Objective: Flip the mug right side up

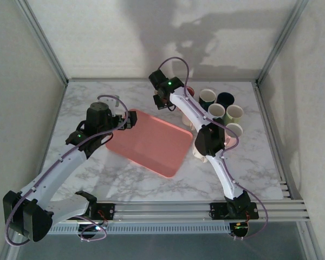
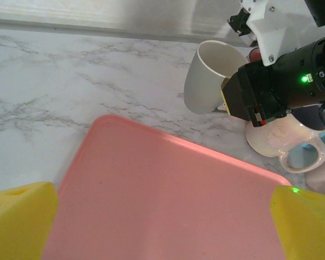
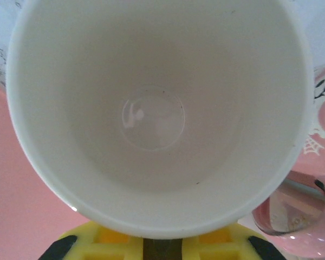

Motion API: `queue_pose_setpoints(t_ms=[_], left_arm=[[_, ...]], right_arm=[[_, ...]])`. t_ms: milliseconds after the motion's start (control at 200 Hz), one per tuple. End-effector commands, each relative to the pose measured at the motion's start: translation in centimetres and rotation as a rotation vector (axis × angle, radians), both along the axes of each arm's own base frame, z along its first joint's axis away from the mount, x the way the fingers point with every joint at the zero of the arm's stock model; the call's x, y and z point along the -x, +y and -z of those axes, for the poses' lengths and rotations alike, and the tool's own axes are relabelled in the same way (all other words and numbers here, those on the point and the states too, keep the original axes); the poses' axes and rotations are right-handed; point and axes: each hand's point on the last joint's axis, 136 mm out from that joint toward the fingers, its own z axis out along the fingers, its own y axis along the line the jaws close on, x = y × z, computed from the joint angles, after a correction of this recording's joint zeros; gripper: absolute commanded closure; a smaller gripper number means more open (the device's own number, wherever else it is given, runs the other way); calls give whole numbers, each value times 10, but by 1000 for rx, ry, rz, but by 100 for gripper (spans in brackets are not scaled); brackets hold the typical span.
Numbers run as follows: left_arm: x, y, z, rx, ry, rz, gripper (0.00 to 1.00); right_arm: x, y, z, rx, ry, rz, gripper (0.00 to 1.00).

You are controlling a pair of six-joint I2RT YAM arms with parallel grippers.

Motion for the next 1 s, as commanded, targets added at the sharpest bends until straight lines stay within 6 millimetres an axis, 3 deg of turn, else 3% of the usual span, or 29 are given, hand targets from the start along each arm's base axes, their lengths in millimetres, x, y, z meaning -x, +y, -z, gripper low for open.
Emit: queue_pose_setpoints(t_ms=[0,436,551,651,771,991], left_arm=[[-4,6,-1,-22,-3,-20,0],[-6,8,8,-21,18,-25,1],[-5,9,8,-23,18,-26,0],[-4,10,11,-27,23,-30,1],[-4,12,11,-22,22,-34,0],[-2,12,3,2,8,-38,1]], right_arm=[[-17,4,-17,-42,-72,13,100],[-19,2,15,-14,-22,9,97],[-19,2,18,-16,-16,9,90],[-18,2,20,-19,-6,12,79],[-14,2,14,-29,0,19,66],[-1,-2,-17,-49,-15,23,57]])
